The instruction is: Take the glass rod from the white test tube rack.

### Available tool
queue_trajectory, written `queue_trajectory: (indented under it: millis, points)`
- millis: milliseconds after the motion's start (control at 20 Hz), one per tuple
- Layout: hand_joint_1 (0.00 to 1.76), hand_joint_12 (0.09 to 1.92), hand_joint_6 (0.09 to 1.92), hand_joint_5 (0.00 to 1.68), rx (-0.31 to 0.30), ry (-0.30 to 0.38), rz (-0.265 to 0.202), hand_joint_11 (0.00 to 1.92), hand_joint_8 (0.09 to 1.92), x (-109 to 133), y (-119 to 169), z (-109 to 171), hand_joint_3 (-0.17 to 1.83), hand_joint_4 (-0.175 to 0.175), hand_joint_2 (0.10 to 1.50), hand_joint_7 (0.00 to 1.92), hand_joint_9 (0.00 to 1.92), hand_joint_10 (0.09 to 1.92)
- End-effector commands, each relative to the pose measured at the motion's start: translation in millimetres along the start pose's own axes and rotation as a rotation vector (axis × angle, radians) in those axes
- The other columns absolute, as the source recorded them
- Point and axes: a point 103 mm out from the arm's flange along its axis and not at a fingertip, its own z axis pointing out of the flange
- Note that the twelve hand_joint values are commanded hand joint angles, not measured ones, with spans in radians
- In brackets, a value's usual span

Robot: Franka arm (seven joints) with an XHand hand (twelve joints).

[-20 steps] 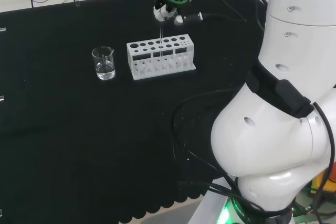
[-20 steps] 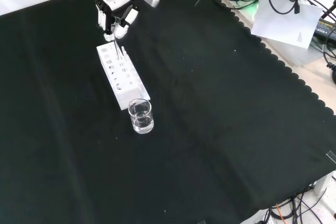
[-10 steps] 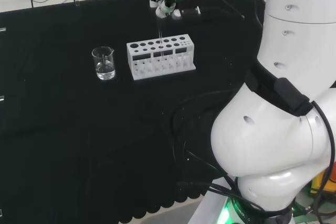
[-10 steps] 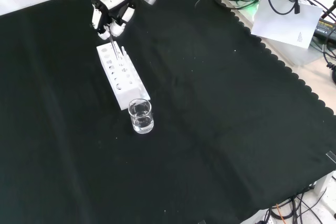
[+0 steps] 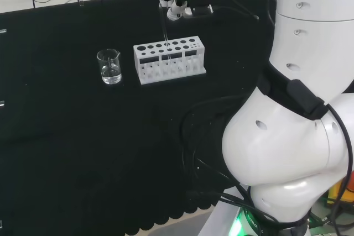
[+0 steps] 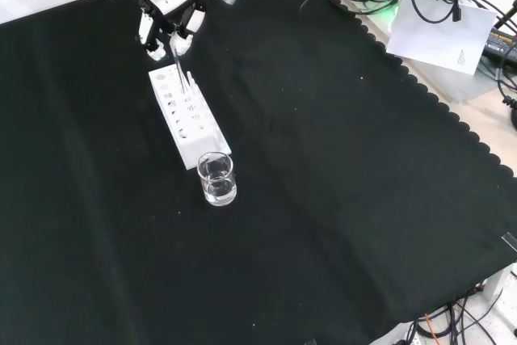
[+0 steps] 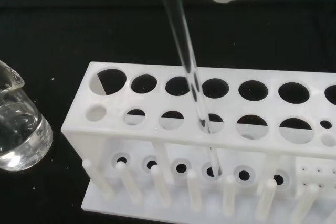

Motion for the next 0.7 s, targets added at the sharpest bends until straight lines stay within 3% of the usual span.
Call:
queue_trajectory:
  millis: [50,550,700]
  points:
    - [1.44,0.44,0.99,0.65,0.025,0.0,-0.019,1.71,0.97,8.5,2.4,2.3,-0.17,-0.175,0.97,0.86,1.64,0.66]
    - [1.43,0.44,0.98,0.67,0.037,-0.014,-0.034,1.71,0.97,23.5,-1.4,-6.5,-0.17,-0.175,0.97,0.91,1.64,0.67]
    - [1.34,0.45,0.84,0.94,0.036,-0.013,-0.025,1.71,0.77,22.1,-1.2,-7.4,-0.17,-0.175,1.08,1.19,1.64,0.68]
